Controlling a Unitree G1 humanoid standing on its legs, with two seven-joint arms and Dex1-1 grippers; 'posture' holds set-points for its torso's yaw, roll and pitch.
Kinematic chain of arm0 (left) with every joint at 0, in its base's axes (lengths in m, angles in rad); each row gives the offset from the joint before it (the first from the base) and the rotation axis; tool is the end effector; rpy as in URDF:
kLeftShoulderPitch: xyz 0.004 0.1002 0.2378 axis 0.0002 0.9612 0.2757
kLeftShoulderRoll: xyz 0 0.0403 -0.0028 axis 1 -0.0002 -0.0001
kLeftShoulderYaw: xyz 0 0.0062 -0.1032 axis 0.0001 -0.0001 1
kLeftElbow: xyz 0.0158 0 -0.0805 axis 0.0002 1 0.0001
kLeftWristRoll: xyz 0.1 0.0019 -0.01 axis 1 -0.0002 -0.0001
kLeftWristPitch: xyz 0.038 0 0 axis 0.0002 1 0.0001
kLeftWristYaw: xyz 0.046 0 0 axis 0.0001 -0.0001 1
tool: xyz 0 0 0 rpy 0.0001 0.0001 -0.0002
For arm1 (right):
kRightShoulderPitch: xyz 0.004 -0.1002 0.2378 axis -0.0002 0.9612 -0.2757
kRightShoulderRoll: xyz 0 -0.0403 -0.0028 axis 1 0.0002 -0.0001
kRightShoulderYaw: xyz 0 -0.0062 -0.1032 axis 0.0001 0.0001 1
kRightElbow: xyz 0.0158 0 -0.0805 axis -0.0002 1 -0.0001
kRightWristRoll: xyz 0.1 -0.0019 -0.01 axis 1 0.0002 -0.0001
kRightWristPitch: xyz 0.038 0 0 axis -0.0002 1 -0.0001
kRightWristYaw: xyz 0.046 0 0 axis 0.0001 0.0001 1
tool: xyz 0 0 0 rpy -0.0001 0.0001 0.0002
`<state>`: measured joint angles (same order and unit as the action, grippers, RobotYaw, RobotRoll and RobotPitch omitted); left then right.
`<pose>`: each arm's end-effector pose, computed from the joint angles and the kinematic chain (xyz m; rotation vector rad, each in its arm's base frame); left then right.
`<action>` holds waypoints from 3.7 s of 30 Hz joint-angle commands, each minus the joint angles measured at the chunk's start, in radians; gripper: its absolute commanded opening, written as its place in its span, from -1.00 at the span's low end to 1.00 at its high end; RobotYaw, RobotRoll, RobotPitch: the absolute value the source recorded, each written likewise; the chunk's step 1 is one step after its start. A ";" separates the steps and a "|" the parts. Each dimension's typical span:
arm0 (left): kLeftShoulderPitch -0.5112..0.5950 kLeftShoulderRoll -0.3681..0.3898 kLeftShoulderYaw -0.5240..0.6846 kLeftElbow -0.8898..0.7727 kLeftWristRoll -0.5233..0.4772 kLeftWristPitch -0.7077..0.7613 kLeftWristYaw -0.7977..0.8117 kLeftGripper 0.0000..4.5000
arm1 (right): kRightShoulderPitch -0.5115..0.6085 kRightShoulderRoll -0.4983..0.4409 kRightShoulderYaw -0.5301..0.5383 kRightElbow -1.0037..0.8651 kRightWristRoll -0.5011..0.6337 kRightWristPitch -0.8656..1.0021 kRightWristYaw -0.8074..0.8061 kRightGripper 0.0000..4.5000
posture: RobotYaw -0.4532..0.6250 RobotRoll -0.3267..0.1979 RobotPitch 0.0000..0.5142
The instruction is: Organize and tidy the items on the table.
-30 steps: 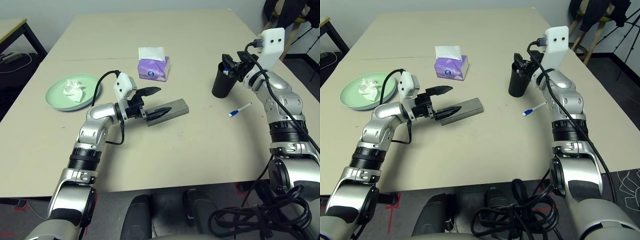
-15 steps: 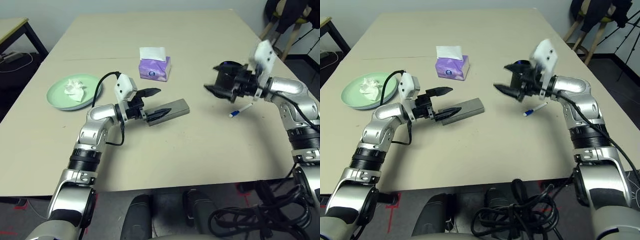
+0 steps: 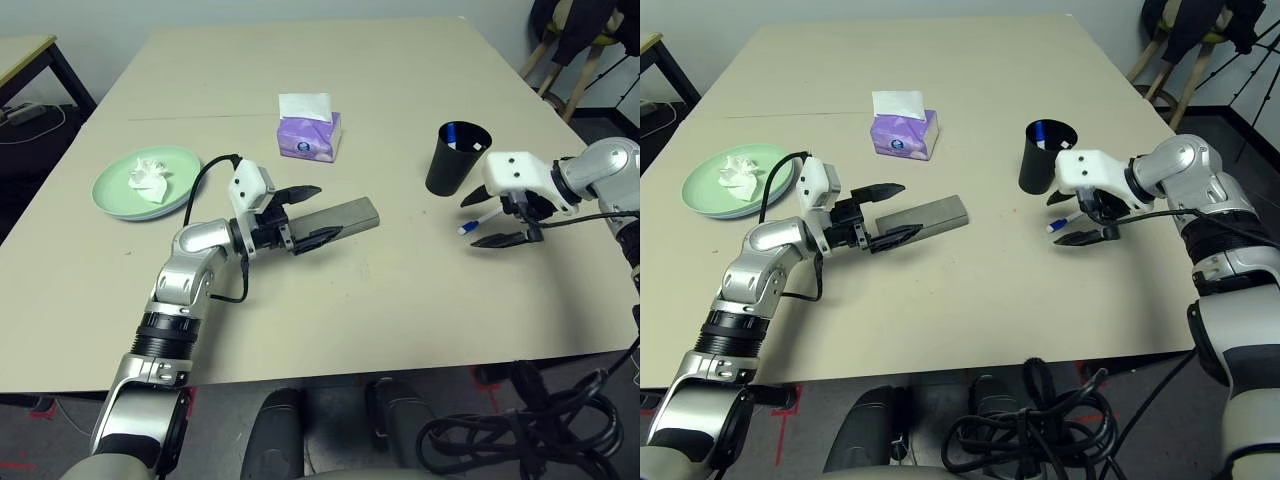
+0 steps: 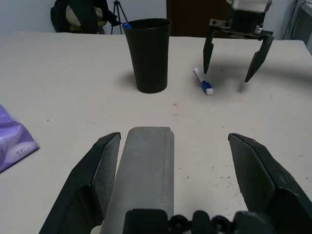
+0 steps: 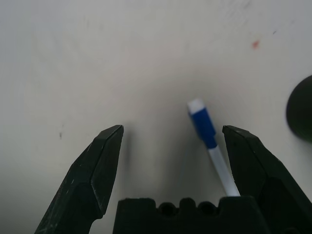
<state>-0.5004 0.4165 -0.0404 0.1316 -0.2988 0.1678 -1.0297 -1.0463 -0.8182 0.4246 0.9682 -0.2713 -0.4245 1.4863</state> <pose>0.2889 0.1958 0.1464 0.2164 -0.1001 -1.1142 0.3366 -0.2758 0.2229 -1.2153 0.6264 1.2881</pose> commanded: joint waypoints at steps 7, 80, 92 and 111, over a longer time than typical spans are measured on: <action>-0.007 -0.025 0.010 -0.011 -0.008 0.003 0.068 1.00 | -0.109 0.013 0.069 0.172 -0.196 -0.173 -0.170 0.99 | 0.06 0.25 -0.39; 0.006 0.018 -0.012 -0.032 -0.014 -0.030 0.048 1.00 | -0.255 0.135 -0.032 0.316 0.044 -0.136 0.128 -0.83 | 0.07 0.25 -0.43; -0.047 0.018 -0.015 0.071 -0.009 -0.060 0.003 1.00 | -0.010 0.122 -0.362 -0.318 0.790 0.784 -0.027 -0.83 | -0.01 0.25 -0.57; -0.074 0.027 -0.014 0.096 -0.004 -0.070 -0.010 1.00 | 0.182 0.416 -0.837 -0.665 0.886 0.662 -0.854 -0.83 | -0.02 0.25 -0.69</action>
<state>-0.5663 0.4400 -0.0460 0.2154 -0.3120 0.1077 -1.0306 -0.8572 -0.3978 -0.3941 0.3162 0.6359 0.2742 0.6750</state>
